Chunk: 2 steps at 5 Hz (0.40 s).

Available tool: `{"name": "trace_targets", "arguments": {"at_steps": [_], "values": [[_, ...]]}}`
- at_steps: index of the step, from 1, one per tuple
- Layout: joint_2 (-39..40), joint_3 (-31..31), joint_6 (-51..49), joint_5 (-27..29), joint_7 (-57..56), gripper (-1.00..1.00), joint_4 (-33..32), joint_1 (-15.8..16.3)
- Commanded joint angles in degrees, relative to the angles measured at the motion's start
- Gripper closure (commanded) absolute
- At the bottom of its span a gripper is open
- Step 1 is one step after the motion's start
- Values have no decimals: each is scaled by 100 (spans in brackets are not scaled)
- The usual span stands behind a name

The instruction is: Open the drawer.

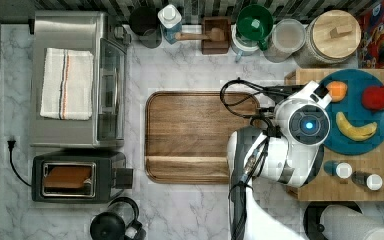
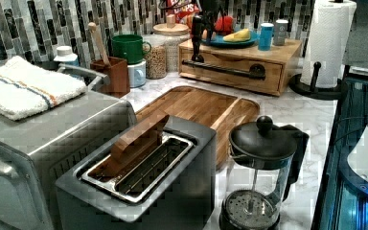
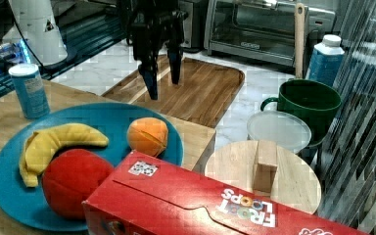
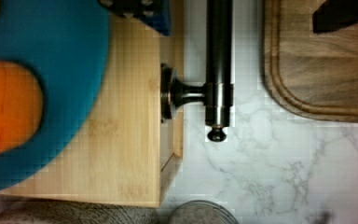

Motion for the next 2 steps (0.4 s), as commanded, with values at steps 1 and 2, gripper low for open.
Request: {"name": "trace_targets", "arguments": {"at_steps": [1, 2], "values": [[283, 83, 577, 305, -210, -100, -541, -129], [282, 51, 622, 160, -53, -100, -616, -98]]}}
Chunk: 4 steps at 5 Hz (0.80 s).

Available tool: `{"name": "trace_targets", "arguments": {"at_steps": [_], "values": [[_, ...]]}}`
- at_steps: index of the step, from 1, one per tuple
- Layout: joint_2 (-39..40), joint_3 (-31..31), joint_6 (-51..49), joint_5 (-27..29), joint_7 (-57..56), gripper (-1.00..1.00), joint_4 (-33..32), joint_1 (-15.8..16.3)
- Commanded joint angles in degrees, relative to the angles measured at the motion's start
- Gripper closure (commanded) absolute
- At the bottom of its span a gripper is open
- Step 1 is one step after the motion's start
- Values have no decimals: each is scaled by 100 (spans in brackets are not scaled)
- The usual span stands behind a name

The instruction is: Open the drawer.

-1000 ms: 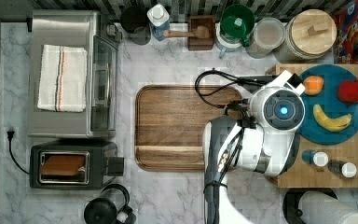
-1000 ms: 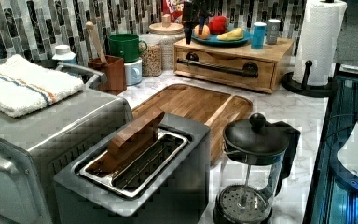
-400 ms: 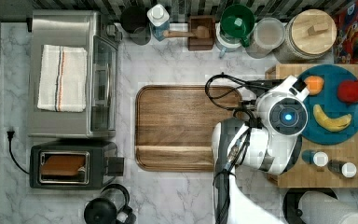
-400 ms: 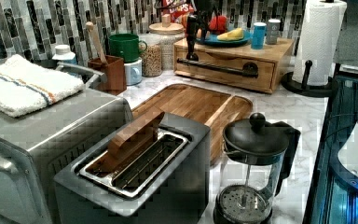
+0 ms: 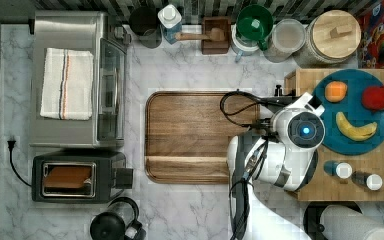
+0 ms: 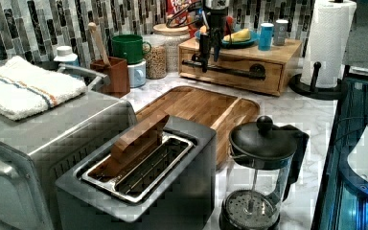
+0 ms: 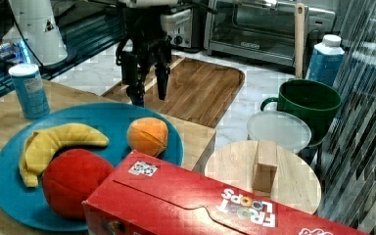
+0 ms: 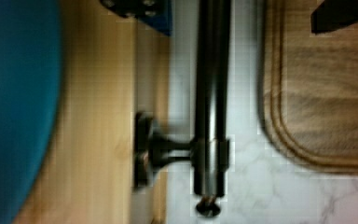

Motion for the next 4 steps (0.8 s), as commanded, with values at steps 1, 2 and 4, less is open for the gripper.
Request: {"name": "trace_targets", "arguments": {"at_steps": [1, 2, 4], "values": [[77, 16, 646, -155, -146, -100, -260, 8], [128, 109, 455, -62, -240, -100, -134, 19], [333, 326, -257, 192, 8, -100, 392, 204]]}}
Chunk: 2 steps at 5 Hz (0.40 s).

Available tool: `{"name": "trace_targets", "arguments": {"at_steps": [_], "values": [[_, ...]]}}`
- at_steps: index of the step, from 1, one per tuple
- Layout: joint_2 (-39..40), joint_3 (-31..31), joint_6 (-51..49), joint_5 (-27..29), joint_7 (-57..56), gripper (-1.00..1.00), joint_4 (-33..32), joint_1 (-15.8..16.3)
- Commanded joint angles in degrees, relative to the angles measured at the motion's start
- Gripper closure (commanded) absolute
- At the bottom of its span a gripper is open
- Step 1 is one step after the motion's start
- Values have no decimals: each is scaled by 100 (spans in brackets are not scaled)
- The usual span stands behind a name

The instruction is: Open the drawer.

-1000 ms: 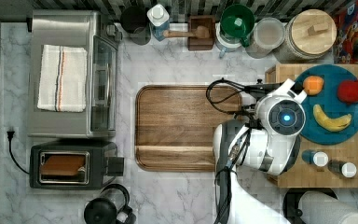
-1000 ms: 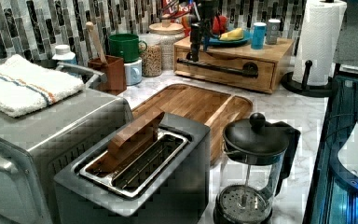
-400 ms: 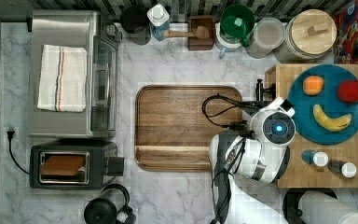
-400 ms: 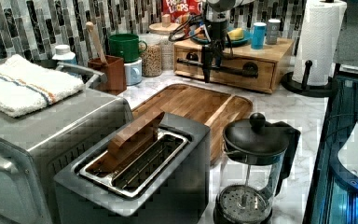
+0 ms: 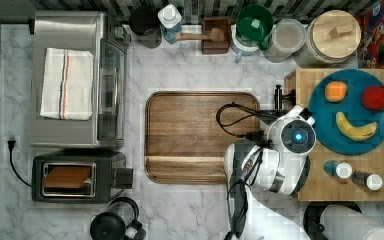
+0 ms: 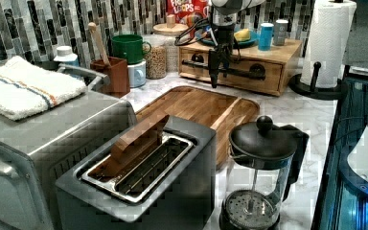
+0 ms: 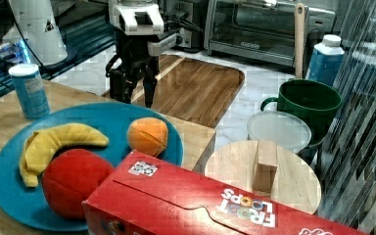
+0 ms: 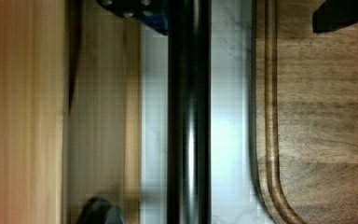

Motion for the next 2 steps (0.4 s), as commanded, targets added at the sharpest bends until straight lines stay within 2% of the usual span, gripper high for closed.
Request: {"name": "trace_targets", "arguments": {"at_steps": [1, 2], "values": [[198, 427, -486, 301, 251, -100, 839, 372], [117, 497, -573, 300, 587, -100, 767, 563]]}}
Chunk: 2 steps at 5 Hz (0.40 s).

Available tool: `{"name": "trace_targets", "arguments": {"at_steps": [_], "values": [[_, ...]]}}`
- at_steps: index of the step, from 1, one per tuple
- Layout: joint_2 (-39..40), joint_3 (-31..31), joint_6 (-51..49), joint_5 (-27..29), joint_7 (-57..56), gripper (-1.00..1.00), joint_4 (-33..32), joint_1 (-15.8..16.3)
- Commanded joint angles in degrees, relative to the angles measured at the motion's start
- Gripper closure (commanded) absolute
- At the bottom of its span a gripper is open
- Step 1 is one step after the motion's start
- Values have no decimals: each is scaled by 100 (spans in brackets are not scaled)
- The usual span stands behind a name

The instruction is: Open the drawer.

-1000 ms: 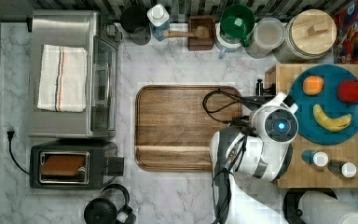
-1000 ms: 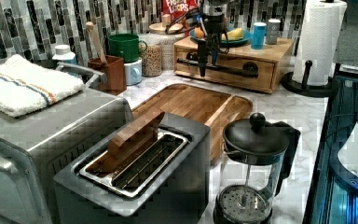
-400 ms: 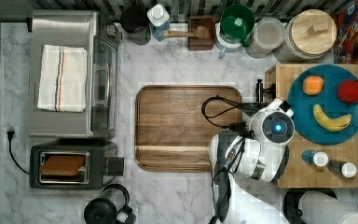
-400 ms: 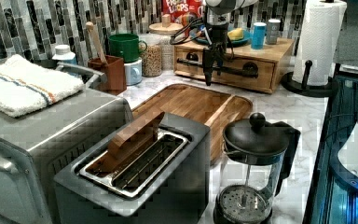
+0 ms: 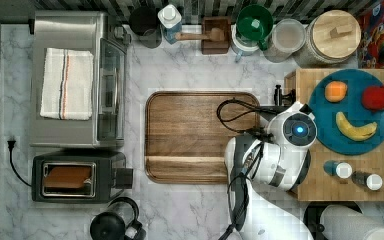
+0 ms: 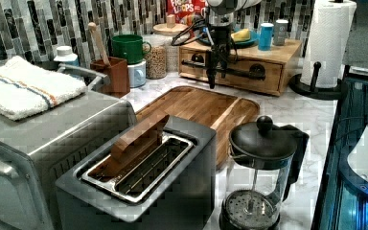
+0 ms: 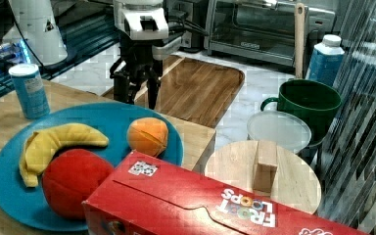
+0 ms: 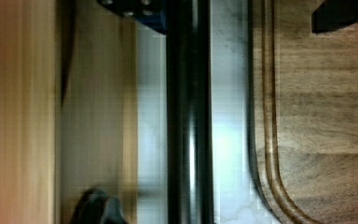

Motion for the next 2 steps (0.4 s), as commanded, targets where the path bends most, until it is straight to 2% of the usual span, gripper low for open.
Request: {"name": "trace_targets", "arguments": {"at_steps": [1, 2], "values": [[-107, 588, -402, 157, 923, -100, 438, 749], [-241, 747, -298, 182, 1196, -100, 263, 893]]}}
